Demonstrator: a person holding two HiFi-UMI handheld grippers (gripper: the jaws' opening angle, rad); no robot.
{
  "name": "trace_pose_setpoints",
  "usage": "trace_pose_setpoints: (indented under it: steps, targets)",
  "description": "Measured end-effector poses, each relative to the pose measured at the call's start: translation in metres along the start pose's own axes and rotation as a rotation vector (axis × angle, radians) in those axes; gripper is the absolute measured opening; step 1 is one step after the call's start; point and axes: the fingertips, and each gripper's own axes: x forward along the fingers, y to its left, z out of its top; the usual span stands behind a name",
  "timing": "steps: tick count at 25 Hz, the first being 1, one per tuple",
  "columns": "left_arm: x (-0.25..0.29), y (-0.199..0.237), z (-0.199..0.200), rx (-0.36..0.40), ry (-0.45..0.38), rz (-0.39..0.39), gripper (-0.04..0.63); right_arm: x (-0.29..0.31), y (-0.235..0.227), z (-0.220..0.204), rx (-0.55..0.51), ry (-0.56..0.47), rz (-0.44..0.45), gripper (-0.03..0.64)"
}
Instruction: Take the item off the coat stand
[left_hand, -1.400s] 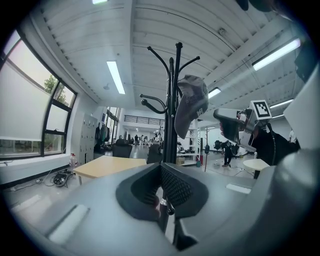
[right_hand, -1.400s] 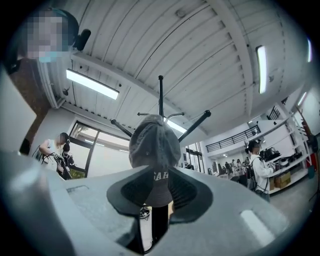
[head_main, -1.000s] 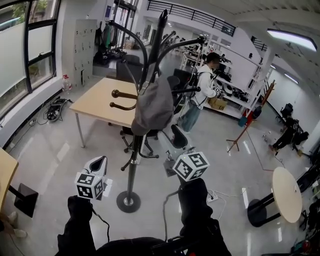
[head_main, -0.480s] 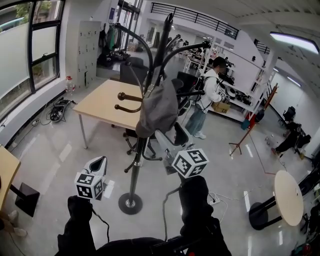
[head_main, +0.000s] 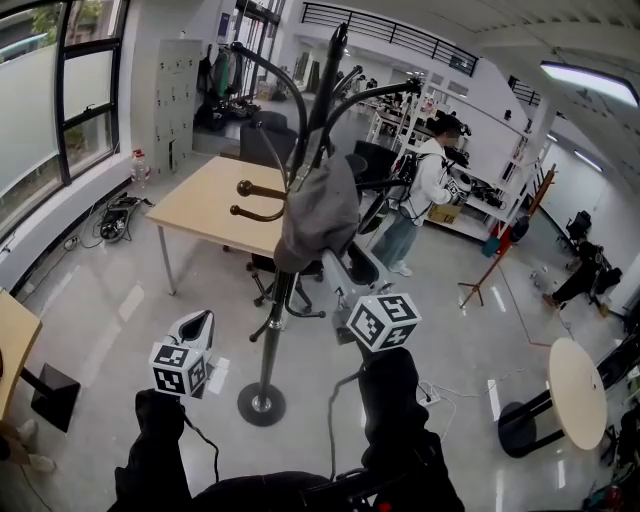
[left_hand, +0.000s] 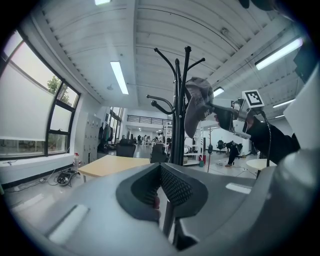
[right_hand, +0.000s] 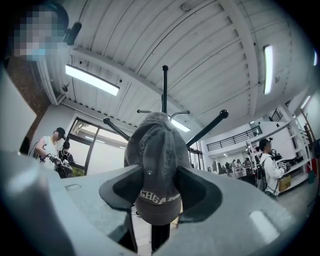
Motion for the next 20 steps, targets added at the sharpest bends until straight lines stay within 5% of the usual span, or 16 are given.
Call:
trace_pose_setpoints:
  steps: [20]
  targets:
    - [-0.010,0.004,0.005,-0.009,-0.013,0.006,0.002,0.001,-0.002,0.008,-0.016,0.037,-0.031,0.023]
